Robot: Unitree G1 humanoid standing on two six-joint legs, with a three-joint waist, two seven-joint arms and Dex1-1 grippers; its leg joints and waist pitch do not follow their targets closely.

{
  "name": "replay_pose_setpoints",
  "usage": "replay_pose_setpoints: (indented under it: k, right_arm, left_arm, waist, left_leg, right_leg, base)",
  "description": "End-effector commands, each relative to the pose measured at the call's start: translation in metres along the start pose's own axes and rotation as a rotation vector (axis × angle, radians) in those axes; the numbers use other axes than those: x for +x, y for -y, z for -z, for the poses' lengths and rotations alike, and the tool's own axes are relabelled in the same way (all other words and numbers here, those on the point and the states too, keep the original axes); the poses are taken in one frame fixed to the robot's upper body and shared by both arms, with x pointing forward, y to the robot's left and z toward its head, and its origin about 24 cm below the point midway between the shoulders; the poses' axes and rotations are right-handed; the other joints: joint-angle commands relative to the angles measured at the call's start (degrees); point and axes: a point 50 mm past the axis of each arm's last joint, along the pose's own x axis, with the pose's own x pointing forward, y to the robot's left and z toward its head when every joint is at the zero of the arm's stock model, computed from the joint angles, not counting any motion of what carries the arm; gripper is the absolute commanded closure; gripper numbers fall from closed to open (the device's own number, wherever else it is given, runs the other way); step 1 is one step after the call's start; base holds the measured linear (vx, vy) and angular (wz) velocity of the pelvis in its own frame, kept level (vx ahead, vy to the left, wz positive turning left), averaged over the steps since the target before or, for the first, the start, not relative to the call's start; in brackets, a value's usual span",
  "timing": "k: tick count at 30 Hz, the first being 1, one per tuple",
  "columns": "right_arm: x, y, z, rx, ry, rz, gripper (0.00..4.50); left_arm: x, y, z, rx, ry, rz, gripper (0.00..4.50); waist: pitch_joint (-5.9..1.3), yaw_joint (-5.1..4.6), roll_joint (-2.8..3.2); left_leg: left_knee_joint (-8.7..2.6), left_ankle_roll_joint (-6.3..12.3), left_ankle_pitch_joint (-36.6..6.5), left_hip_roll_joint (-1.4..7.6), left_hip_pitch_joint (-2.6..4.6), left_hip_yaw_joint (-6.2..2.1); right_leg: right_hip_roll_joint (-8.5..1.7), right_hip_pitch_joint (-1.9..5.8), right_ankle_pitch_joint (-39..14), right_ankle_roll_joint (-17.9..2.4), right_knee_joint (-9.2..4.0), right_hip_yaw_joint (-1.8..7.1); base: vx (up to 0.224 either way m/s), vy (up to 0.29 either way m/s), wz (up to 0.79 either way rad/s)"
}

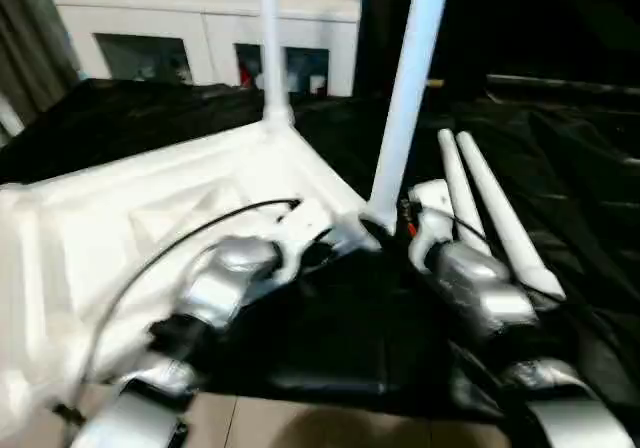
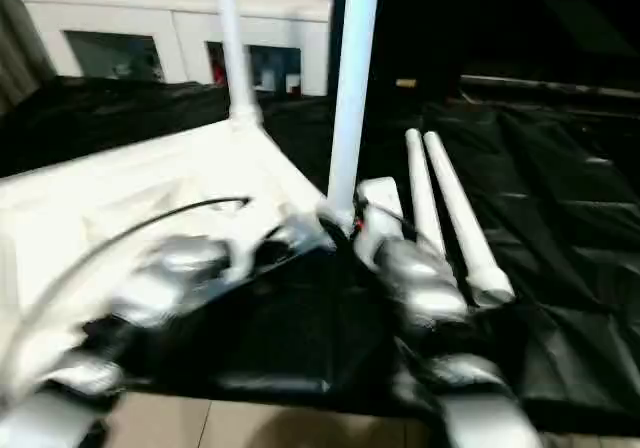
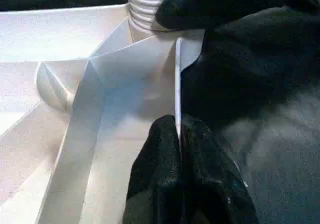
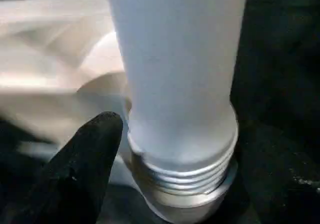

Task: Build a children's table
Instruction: Rotate leg to tighten

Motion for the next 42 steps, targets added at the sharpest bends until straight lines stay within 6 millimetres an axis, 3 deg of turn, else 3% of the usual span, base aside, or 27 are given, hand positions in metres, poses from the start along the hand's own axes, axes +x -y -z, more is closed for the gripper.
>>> replay_pose_setpoints:
  k: [1, 3, 10, 17, 27, 35, 39, 42]
  right_arm:
    - [-0.001, -0.009, -0.006, -0.059, -0.014, -0.139, 0.85]
    - [-0.022, -0.001, -0.008, -0.143, -0.062, -0.242, 0.85]
    - [-0.039, -0.002, -0.017, -0.207, -0.112, -0.384, 0.85]
    - [-0.036, -0.011, -0.016, -0.224, -0.127, -0.440, 0.85]
    - [-0.035, -0.014, -0.008, -0.215, -0.156, -0.448, 1.74]
    - [-0.033, -0.014, 0.001, -0.163, -0.140, -0.381, 1.85]
    - [-0.029, -0.009, 0.014, -0.065, -0.114, -0.231, 1.86]
    - [-0.016, -0.007, 0.029, 0.024, -0.122, 0.030, 1.87]
  left_arm:
    - [0.003, 0.012, -0.012, 0.048, 0.088, 0.115, 4.50]
    - [-0.011, 0.011, -0.004, 0.083, 0.063, 0.196, 4.50]
    - [-0.028, 0.007, 0.000, 0.090, 0.045, 0.263, 4.50]
    - [-0.029, 0.007, 0.002, 0.096, 0.033, 0.266, 4.50]
    - [-0.029, 0.009, 0.003, 0.093, 0.029, 0.279, 4.50]
    - [-0.027, 0.010, 0.004, 0.086, 0.030, 0.271, 4.50]
    - [-0.021, 0.008, 0.003, 0.069, 0.029, 0.213, 4.50]
    - [-0.003, 0.004, 0.000, 0.013, 0.016, 0.074, 4.50]
  waist:
    - [-3.60, 0.50, -0.50]
    - [-3.54, 0.87, -0.27]
    - [-3.68, 1.17, -0.37]
    - [-3.43, 1.27, -0.68]
    - [-3.50, 1.20, -0.66]
    - [-3.49, 1.09, -0.61]
    - [-3.35, 0.84, -0.51]
    - [-3.16, 0.56, -0.27]
  left_leg:
    - [-3.55, 6.35, -5.14, 1.17, -0.67, 0.08]
    - [-3.45, 6.88, -5.58, 1.18, -0.57, 0.17]
    - [-3.29, 7.40, -3.92, 1.41, -0.34, 0.35]
    - [-3.49, 5.41, -6.73, 1.24, -0.29, 0.39]
    - [-3.43, 5.30, -5.64, 1.16, -0.37, 0.31]
    - [-3.48, 4.96, -6.15, 1.18, -0.28, 0.30]
    - [-3.66, 4.14, -7.32, 1.18, -0.22, 0.24]
    - [-3.78, 2.82, -8.74, 1.08, 0.07, 0.23]
  right_leg:
    - [-2.94, 3.84, -12.74, -10.84, -4.24, 2.83]
    - [-2.88, 3.94, -11.00, -11.81, -3.98, 2.89]
    - [-2.89, 4.01, -4.79, -14.49, -3.03, 3.13]
    - [-3.08, 4.03, -11.35, -12.59, -3.83, 3.15]
    - [-2.97, 4.09, -10.45, -12.25, -3.64, 3.16]
    - [-3.02, 4.05, -11.30, -12.07, -3.74, 3.18]
    - [-2.99, 3.98, -13.19, -11.52, -3.99, 3.13]
    - [-2.98, 3.70, -16.93, -10.39, -4.60, 3.10]
  base:
    - [0.000, 0.000, 0.00]
    - [0.000, 0.000, 0.00]
    - [0.000, 0.000, 0.00]
    - [0.000, 0.000, 0.00]
    - [0.000, 0.000, 0.00]
    - [0.000, 0.000, 0.00]
    - [0.000, 0.000, 0.00]
    - [0.000, 0.000, 0.00]
